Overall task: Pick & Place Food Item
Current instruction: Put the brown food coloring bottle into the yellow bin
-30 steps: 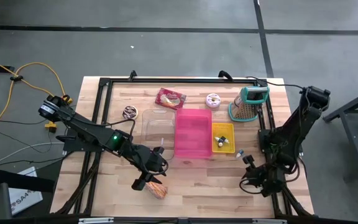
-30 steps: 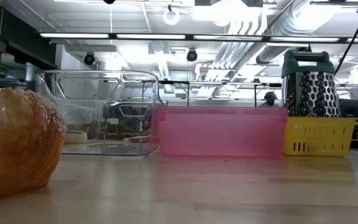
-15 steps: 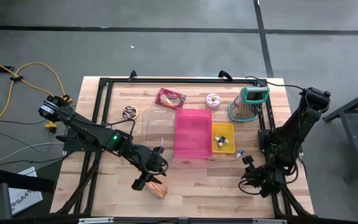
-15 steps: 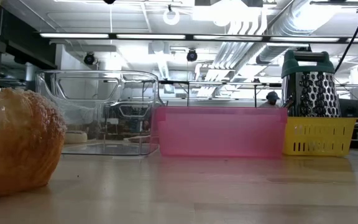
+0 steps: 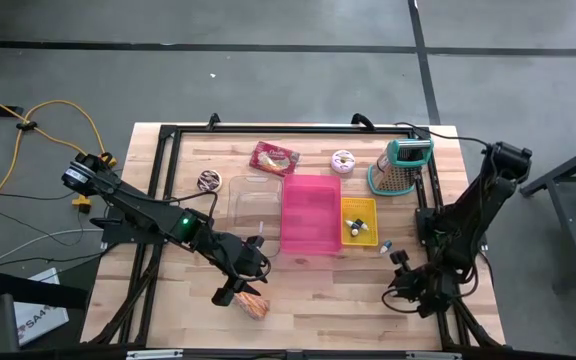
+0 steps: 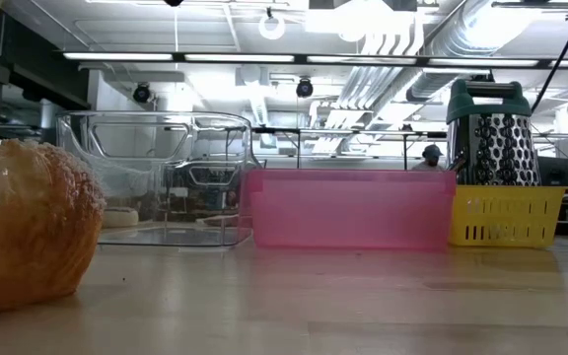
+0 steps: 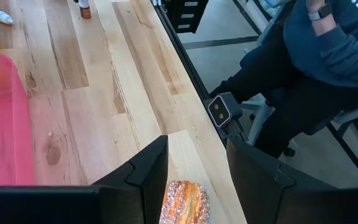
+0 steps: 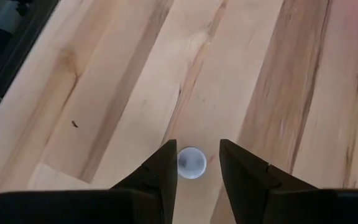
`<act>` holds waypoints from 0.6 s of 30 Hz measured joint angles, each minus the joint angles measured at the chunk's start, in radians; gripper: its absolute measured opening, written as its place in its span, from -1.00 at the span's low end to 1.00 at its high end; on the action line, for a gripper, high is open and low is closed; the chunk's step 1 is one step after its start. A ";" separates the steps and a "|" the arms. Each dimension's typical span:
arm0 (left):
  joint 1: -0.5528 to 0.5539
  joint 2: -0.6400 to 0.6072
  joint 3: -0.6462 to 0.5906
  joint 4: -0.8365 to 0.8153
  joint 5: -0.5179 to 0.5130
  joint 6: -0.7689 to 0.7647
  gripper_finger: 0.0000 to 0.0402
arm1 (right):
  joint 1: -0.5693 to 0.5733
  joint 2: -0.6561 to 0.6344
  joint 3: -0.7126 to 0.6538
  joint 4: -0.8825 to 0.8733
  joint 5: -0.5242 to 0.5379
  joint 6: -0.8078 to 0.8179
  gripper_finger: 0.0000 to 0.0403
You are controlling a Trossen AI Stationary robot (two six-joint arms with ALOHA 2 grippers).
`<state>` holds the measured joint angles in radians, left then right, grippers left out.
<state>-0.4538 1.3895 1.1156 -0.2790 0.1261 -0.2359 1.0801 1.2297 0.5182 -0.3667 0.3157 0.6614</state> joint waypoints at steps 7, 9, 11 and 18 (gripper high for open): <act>0.000 0.000 0.000 0.000 0.000 0.000 -0.21 | 0.000 0.051 0.000 0.010 -0.009 0.027 -0.46; 0.000 0.000 0.000 0.000 0.000 0.000 -0.21 | 0.000 0.056 0.000 0.019 -0.011 0.027 -0.46; 0.000 0.000 0.000 0.000 0.000 0.000 -0.21 | 0.000 0.060 0.000 0.025 -0.012 0.027 -0.46; 0.000 0.000 0.000 0.000 0.000 0.000 -0.21 | 0.000 0.091 0.000 0.028 -0.036 0.054 -0.46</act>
<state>-0.4538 1.3895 1.1154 -0.2790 0.1263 -0.2359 1.0801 1.3205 0.5182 -0.3390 0.2796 0.7158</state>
